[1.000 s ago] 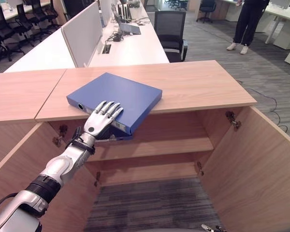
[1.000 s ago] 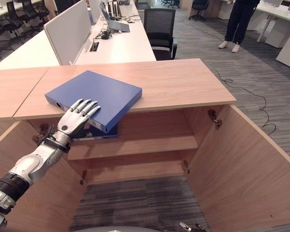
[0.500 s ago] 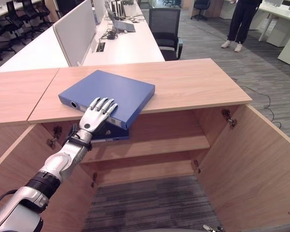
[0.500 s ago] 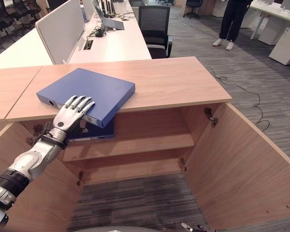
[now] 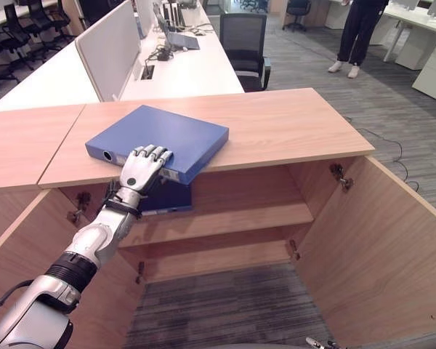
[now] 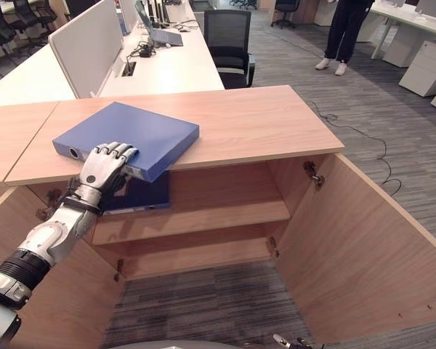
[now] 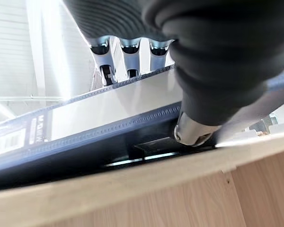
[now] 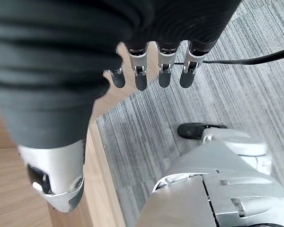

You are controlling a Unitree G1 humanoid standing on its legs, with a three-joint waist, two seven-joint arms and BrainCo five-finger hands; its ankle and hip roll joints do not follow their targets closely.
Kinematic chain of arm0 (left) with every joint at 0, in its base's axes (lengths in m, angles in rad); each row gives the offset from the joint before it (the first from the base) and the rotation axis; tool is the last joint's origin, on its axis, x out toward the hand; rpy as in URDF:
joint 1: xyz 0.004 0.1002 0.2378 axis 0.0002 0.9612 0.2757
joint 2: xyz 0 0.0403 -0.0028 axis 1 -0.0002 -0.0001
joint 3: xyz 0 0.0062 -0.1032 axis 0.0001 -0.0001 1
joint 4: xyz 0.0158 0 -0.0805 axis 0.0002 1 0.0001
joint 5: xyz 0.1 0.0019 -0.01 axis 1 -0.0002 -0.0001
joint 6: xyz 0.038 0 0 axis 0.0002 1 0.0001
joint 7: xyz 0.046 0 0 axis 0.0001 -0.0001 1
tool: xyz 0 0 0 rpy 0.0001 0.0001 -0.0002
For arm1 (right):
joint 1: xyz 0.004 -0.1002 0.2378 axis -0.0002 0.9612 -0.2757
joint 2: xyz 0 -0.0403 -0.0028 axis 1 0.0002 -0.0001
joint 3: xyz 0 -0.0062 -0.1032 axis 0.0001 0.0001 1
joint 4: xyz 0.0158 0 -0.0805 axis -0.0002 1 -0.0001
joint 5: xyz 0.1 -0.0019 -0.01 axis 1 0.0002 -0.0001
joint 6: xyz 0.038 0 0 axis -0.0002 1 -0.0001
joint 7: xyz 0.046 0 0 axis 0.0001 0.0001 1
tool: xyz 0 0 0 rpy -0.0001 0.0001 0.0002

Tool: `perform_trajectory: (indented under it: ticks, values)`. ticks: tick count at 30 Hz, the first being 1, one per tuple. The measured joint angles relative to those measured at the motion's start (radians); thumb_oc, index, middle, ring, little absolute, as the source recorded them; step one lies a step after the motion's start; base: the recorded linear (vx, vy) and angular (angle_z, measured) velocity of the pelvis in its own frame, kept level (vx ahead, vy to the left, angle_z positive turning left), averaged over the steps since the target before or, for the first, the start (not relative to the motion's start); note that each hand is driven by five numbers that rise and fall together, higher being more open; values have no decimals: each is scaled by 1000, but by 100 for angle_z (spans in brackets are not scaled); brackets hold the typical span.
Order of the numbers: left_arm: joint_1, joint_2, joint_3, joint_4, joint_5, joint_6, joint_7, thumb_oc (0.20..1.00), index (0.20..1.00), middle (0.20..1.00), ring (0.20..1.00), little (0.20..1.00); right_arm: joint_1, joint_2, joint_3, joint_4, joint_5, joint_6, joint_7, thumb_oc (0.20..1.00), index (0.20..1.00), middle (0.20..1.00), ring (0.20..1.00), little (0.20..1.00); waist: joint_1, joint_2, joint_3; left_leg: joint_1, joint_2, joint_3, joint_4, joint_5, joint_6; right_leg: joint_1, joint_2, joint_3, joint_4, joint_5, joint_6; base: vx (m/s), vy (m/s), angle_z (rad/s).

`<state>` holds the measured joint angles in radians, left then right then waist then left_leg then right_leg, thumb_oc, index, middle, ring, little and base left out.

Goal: Put the empty folder in the office cabinet

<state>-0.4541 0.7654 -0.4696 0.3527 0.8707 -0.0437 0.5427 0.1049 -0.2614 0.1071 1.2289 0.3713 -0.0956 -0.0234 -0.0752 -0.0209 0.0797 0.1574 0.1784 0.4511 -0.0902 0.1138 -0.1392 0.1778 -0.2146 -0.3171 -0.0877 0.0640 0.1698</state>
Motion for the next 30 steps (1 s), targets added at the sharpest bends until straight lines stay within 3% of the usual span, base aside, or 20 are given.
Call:
perform_trajectory:
  ticks: [12,17,21,26,30]
  values:
    - [-4,-6,5,-6,-1,-1,-7,200,200,200,200,200,-1,0,0,0,0,12,-2,1000,1000,1000,1000,1000,1,2,-1,4,0,0,0,0,0,4,0,0,0,0,0,0,0,0]
    - [3,1,55,-101,-20,-9,-47,200,200,200,200,200,-2,0,-2,-1,1,20,-4,1000,1000,1000,1000,1000,5,9,4,4,0,-4,0,0,0,7,0,-3,0,0,0,-29,-12,2]
    - [35,22,161,-292,-83,-48,-72,200,200,200,200,200,-2,0,-2,-1,1,22,-4,1000,1000,1000,1000,1000,7,23,14,-7,0,-23,0,1,1,10,-1,-25,-3,0,0,-25,-32,13]
    - [49,13,280,-401,-182,-83,-56,200,200,200,200,200,-11,2,-2,0,1,22,1,1000,1000,1000,1000,1000,31,30,16,-10,-1,-38,0,1,0,19,0,-41,0,-2,2,-8,-32,11]
    - [94,-57,448,-550,-347,-122,-26,200,200,200,200,200,-29,4,-2,1,1,23,3,1000,1000,1000,1000,1000,41,37,16,-11,-3,-66,0,1,0,39,0,-72,-4,-12,5,0,-37,19]
